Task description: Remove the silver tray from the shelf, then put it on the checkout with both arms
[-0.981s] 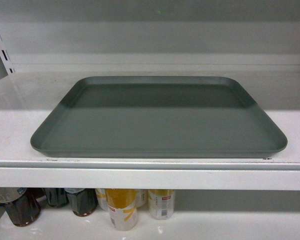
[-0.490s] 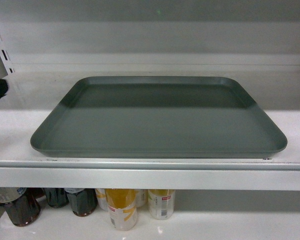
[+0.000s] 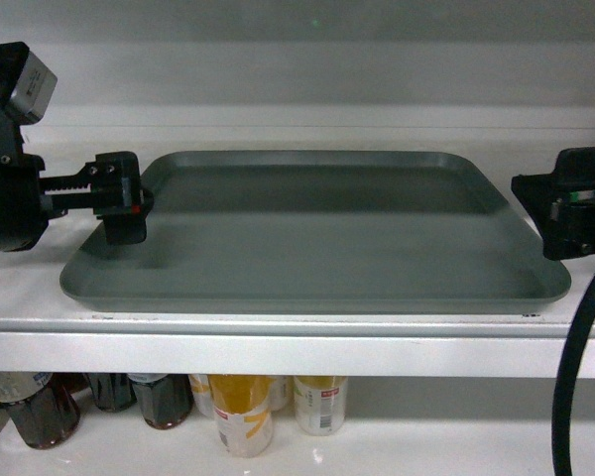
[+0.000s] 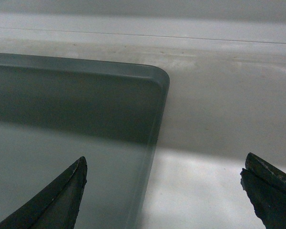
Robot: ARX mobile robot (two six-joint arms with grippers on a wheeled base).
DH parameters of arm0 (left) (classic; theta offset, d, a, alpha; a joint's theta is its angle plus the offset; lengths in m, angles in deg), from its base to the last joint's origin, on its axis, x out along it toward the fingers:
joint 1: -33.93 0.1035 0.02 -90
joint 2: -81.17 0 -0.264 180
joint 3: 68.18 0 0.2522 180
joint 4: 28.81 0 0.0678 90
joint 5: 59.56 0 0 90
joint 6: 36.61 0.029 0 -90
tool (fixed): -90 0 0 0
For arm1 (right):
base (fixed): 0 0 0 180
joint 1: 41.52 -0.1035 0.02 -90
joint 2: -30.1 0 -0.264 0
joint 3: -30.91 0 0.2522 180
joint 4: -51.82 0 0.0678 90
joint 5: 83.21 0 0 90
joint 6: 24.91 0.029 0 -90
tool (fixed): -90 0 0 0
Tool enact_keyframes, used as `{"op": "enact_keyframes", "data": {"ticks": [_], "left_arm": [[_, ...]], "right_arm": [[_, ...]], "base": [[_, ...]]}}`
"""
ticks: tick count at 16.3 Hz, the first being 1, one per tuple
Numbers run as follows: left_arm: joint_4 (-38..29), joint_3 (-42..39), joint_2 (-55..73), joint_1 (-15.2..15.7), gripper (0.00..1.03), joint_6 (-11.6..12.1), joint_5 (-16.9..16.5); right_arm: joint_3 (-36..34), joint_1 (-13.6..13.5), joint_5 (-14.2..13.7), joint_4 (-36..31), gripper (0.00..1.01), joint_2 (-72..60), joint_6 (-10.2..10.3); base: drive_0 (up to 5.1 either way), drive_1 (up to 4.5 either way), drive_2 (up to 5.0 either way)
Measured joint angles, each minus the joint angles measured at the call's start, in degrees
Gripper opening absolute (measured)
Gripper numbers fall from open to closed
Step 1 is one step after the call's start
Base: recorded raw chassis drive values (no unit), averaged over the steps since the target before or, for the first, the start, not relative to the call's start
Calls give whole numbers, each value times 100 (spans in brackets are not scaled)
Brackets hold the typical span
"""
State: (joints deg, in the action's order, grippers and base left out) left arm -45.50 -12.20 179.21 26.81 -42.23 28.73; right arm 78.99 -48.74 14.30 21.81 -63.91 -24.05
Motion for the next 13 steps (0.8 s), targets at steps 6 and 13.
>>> {"op": "enact_keyframes", "data": {"ticks": [6, 13], "left_arm": [[380, 1032, 774, -153, 98, 7, 225], [160, 999, 955, -131, 98, 275, 295]], "right_arm": [[1257, -208, -396, 636, 98, -820, 267], [1794, -258, -758, 1528, 98, -1471, 645]], "base": [[0, 0, 0], [0, 0, 0]]}}
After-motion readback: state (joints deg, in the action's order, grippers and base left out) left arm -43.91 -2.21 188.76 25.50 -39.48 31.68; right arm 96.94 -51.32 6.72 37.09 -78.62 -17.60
